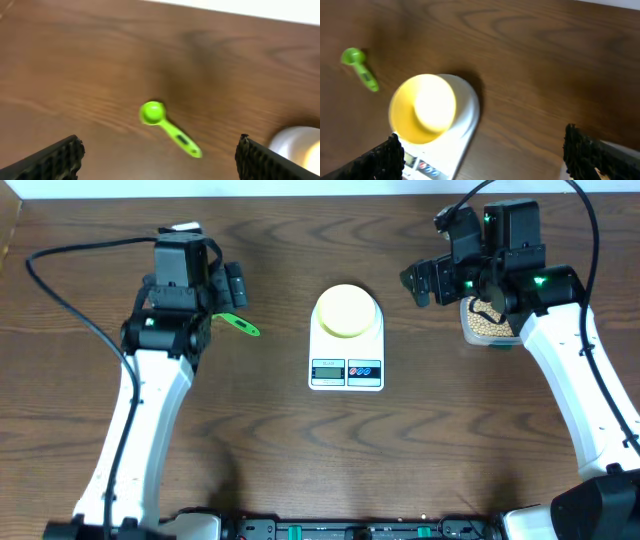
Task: Scoop item into bowl and weigh 50g on scale
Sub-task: 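Move the left gripper to the green scoop and the right gripper toward the scale, then grasp the green scoop's bowl end with the left gripper and lift, then carry the scoop above the scale and grasp its handle with the right gripper, then release the scoop from the left gripper, keeping it in the right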
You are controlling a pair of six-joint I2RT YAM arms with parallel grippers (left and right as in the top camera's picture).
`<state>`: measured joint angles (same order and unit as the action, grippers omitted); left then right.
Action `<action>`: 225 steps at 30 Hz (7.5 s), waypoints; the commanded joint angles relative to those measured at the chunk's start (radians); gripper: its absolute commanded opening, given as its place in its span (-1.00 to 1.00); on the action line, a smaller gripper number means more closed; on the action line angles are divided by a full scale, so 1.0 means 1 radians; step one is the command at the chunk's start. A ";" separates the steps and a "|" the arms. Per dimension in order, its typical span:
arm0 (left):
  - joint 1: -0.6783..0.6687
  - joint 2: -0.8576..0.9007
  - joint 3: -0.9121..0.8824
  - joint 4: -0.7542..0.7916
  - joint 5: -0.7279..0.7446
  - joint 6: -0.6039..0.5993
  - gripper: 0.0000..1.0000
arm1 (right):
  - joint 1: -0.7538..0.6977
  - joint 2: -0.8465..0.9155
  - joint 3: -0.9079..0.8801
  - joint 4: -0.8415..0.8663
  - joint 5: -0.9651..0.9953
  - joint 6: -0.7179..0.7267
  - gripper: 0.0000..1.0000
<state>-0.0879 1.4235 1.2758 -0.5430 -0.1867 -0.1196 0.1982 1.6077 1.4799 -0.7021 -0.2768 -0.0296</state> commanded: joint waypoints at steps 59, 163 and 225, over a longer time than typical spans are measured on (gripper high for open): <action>0.356 0.599 0.017 0.306 0.445 0.220 0.98 | 0.098 -0.033 0.016 -0.156 0.056 0.209 0.98; -0.127 0.092 0.019 0.415 0.818 -0.468 -0.86 | 0.109 -0.089 0.017 0.325 -0.507 0.425 0.44; -0.128 0.092 0.019 0.418 0.887 -0.366 -0.67 | 0.137 -0.089 0.016 0.270 -0.462 0.430 -0.98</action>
<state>-0.2123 1.5185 1.2808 -0.1303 0.6788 -0.5175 0.3267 1.5372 1.4799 -0.4271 -0.7532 0.4023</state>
